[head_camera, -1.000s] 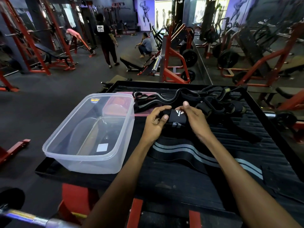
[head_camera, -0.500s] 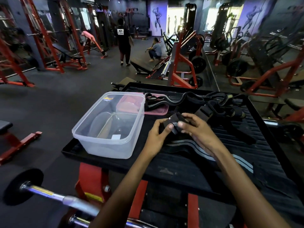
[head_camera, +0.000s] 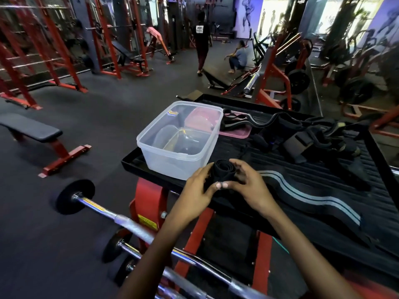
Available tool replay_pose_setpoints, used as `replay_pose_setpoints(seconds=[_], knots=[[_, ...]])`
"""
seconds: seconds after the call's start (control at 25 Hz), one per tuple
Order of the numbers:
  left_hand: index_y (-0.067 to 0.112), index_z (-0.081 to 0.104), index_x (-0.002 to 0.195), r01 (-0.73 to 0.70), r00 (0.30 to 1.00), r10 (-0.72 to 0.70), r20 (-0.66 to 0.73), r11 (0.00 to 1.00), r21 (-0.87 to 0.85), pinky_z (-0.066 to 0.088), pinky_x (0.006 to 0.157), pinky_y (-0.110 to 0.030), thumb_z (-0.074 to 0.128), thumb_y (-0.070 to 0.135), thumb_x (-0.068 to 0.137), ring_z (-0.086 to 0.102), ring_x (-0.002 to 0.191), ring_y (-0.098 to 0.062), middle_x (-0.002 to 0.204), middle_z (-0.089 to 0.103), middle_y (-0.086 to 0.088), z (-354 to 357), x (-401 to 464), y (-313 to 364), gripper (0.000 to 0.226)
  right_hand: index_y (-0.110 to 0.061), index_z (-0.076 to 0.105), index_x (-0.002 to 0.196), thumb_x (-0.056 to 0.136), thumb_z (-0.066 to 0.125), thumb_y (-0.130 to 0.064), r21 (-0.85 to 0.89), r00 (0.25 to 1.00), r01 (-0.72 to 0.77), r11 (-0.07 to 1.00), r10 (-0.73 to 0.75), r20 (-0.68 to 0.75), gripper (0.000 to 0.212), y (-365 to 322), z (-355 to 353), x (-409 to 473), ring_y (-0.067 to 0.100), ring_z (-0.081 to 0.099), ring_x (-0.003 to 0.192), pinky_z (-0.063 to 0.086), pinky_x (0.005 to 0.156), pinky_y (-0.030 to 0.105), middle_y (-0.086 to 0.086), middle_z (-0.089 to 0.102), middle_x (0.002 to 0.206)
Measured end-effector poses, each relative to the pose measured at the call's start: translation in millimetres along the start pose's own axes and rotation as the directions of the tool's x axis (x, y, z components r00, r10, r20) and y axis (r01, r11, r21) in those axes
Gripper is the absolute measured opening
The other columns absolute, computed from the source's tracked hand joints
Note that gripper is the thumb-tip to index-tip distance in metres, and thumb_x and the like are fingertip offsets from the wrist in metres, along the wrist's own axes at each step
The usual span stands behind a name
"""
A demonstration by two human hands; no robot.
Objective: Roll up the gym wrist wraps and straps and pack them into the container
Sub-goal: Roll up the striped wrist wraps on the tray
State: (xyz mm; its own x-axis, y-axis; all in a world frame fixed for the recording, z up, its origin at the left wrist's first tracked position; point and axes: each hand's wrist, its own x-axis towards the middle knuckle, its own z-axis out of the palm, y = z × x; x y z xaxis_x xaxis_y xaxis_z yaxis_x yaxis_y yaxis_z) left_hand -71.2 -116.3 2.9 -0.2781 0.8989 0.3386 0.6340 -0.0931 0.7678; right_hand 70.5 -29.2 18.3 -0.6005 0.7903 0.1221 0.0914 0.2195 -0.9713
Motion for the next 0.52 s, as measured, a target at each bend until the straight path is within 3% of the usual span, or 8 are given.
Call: replay_pose_setpoints(seconds=[0.12, 0.24, 0.36, 0.52], knots=[[0.013, 0.039, 0.14, 0.047, 0.998, -0.045, -0.045, 0.998, 0.034, 0.034, 0.106, -0.024, 0.053, 0.014, 0.092, 0.048, 0.125, -0.017, 0.134, 0.052, -0.005, -0.6, -5.8, -4.6, 0.05, -0.007, 0.054, 0.117, 0.074, 0.066, 0.016, -0.084, 0.998, -0.039, 0.996, 0.042, 0.035, 0.05, 12.3, 9.6, 1.2, 0.012, 0.066, 0.088, 0.052, 0.077, 0.016, 0.013, 0.065, 0.112], [0.016, 0.032, 0.143, 0.066, 0.996, -0.06, -0.066, 0.992, 0.104, 0.035, 0.107, -0.03, 0.046, 0.01, 0.093, 0.044, 0.126, -0.021, 0.134, 0.049, -0.005, 5.0, -11.7, -5.4, 0.052, -0.013, 0.061, 0.108, 0.071, 0.073, 0.006, -0.262, 0.999, 0.0, 0.965, 0.011, 0.039, 0.043, 18.8, 14.4, 5.0, 0.031, 0.066, 0.094, 0.053, 0.088, 0.037, 0.016, 0.07, 0.102], [0.012, 0.025, 0.145, 0.078, 0.991, -0.059, -0.121, 0.984, 0.162, 0.034, 0.108, -0.033, 0.051, 0.01, 0.088, 0.04, 0.126, -0.022, 0.135, 0.046, -0.008, 13.7, -17.2, -4.3, 0.062, -0.008, 0.061, 0.11, 0.074, 0.074, 0.0, -0.349, 0.998, 0.037, 0.936, -0.02, 0.054, 0.038, 16.1, 17.2, 4.7, 0.022, 0.065, 0.089, 0.048, 0.079, 0.017, 0.008, 0.069, 0.094], [0.003, 0.021, 0.145, 0.116, 0.958, -0.089, -0.274, 0.99, 0.086, 0.027, 0.112, -0.035, 0.061, 0.011, 0.079, 0.034, 0.131, -0.026, 0.138, 0.04, -0.014, 26.9, -22.6, 3.5, 0.078, -0.005, 0.059, 0.116, 0.079, 0.07, 0.001, -0.388, 0.995, 0.088, 0.918, -0.063, 0.076, 0.039, 12.3, 16.6, 0.3, 0.016, 0.064, 0.093, 0.047, 0.08, 0.014, 0.002, 0.066, 0.099]])
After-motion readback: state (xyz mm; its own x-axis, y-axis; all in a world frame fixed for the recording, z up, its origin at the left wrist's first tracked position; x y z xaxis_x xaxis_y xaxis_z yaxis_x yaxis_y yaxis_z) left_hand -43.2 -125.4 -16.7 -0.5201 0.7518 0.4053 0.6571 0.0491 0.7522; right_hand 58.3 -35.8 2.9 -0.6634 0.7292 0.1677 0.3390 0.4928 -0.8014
